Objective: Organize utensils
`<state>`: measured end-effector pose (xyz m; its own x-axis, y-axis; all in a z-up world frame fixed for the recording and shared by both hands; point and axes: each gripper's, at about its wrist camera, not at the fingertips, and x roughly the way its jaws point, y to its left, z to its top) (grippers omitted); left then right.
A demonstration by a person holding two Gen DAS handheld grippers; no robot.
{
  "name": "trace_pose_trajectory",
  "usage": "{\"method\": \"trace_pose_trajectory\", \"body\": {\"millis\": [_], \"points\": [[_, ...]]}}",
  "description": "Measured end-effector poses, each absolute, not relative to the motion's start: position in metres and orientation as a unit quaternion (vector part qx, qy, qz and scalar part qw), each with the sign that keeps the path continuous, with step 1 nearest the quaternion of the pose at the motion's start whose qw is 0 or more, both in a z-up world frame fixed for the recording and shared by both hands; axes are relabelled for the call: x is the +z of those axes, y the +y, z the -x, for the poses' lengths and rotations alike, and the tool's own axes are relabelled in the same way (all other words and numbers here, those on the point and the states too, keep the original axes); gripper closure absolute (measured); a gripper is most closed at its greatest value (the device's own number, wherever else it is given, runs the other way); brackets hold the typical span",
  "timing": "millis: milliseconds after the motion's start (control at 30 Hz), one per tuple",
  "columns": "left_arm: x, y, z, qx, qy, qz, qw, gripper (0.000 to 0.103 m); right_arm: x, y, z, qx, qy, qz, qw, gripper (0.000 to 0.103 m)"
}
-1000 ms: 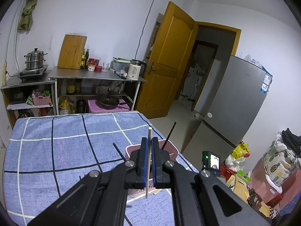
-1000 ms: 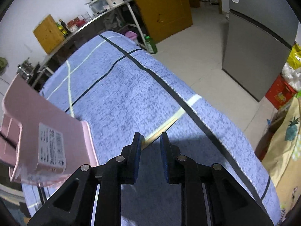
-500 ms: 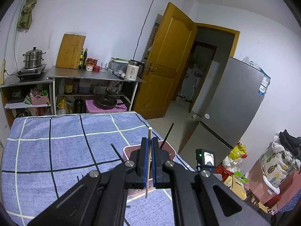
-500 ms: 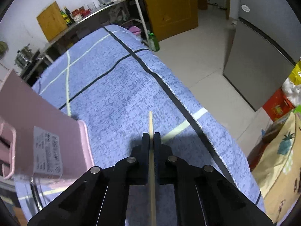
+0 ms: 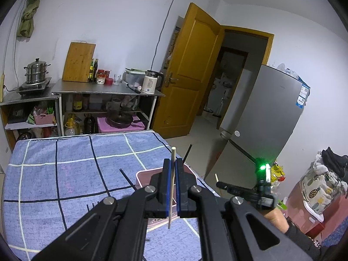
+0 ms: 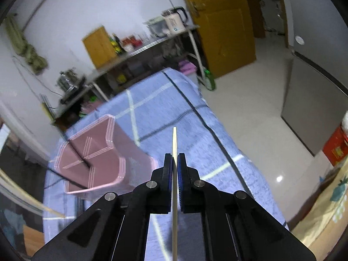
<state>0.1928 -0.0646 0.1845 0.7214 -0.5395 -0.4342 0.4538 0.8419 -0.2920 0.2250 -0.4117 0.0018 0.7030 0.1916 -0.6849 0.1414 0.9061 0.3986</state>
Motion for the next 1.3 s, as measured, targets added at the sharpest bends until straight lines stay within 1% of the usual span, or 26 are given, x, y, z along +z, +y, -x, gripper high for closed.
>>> {"method": "trace_pose_trajectory", "body": {"millis": [167, 500, 733, 1033, 1300], "points": [[0.190, -0.067, -0.191, -0.269, 0.255, 0.079, 0.925, 0.099, 0.034, -0.402, -0.212, 0.064, 0.349, -0.224, 0.908, 0.098], [0.191, -0.070, -0.188, -0.272, 0.257, 0.077, 0.924, 0.099, 0.032, -0.408, -0.201, 0.103, 0.334, -0.258, 0.901, 0.098], [0.193, -0.073, -0.192, -0.270, 0.256, 0.072, 0.926, 0.099, 0.060, -0.402, -0.194, 0.122, 0.304, -0.249, 0.912, 0.098], [0.197, -0.082, -0.219, -0.249, 0.257, 0.066, 0.931, 0.099, 0.110, -0.378, -0.197, 0.145, 0.214, -0.251, 0.933, 0.099], [0.186, -0.084, -0.239, -0.236, 0.270, 0.064, 0.931, 0.099, 0.107, -0.353, -0.217, 0.128, 0.174, -0.248, 0.945, 0.099]]}}
